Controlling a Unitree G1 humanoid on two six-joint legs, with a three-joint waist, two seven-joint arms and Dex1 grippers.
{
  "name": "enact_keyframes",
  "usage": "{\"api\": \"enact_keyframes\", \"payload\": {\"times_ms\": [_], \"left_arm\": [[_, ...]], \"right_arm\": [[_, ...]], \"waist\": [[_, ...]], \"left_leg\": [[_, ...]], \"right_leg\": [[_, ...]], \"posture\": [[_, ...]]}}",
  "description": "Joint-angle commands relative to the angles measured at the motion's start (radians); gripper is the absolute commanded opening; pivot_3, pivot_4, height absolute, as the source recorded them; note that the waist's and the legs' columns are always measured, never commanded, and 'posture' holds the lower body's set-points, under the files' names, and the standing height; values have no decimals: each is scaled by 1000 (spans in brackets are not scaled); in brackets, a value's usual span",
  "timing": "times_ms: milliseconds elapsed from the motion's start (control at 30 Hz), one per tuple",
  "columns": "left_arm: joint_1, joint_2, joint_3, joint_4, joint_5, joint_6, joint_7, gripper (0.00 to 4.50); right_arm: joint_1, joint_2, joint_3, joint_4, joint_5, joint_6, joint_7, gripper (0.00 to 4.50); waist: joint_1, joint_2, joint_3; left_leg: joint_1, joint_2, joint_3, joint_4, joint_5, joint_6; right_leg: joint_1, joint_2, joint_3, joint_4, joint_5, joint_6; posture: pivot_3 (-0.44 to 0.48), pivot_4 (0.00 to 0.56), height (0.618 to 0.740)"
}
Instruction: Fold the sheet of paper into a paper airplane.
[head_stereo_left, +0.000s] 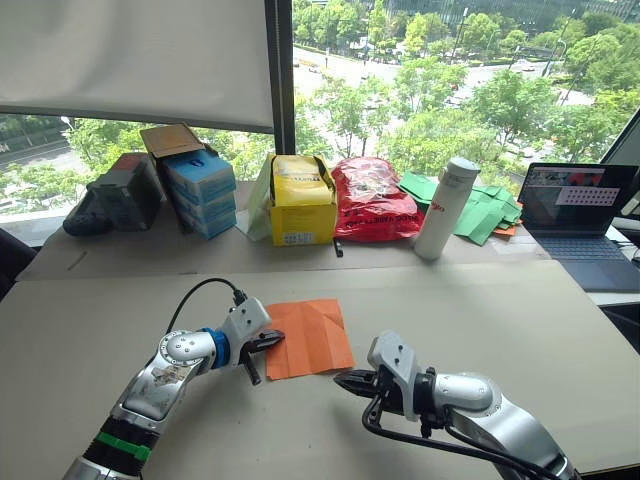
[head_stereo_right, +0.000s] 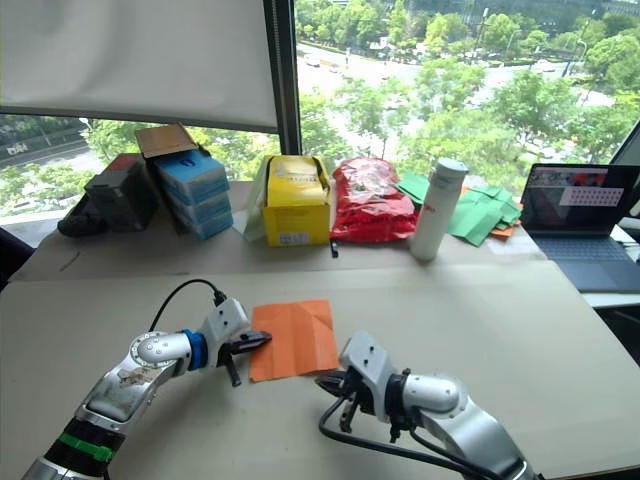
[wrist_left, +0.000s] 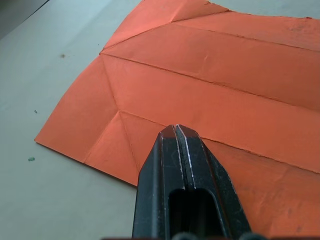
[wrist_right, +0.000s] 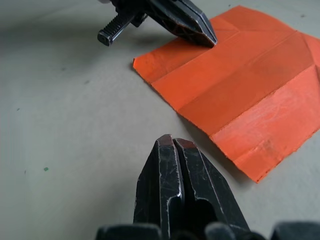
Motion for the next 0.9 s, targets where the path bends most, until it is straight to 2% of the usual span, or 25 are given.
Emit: {"api": "enact_keyframes", "payload": {"times_ms": [33,133,233,400,667,900], "left_arm": [[10,-2,-55,57,41,8,-22,0],[1,-3,-60,71,49,-1,-34,0],[-16,-2,-68,93,60,-16,-55,0],[-36,2,-71,122,73,-35,-79,0],[-52,9,-66,147,87,-55,-106,0],[-65,15,-64,164,100,-65,-121,0]], "right_arm": [[30,26,12,-18,-79,-17,-96,32],[55,56,17,-12,-117,-24,-149,32],[90,132,16,-8,-146,-38,-236,32],[110,228,2,32,-153,-68,-298,32],[127,292,-23,85,-155,-139,-337,32],[68,419,-87,191,-99,-256,-344,32]], "waist": [[0,0,-1],[0,0,-4],[0,-1,-6],[0,-1,-7],[-1,-1,-7],[-4,0,-7]], "left_leg": [[0,0,0,0,0,0],[1,0,0,0,0,0],[2,0,0,0,0,0],[2,0,0,0,0,0],[2,0,0,0,0,0],[2,0,0,0,0,0]], "right_leg": [[0,0,0,0,0,0],[1,1,0,0,0,0],[1,1,0,0,0,0],[1,1,0,0,0,0],[1,2,0,0,0,0],[1,3,0,1,0,0]], "posture": [[0,150,740],[0,150,740],[0,150,740],[0,150,740],[0,150,740],[0,150,740]]}}
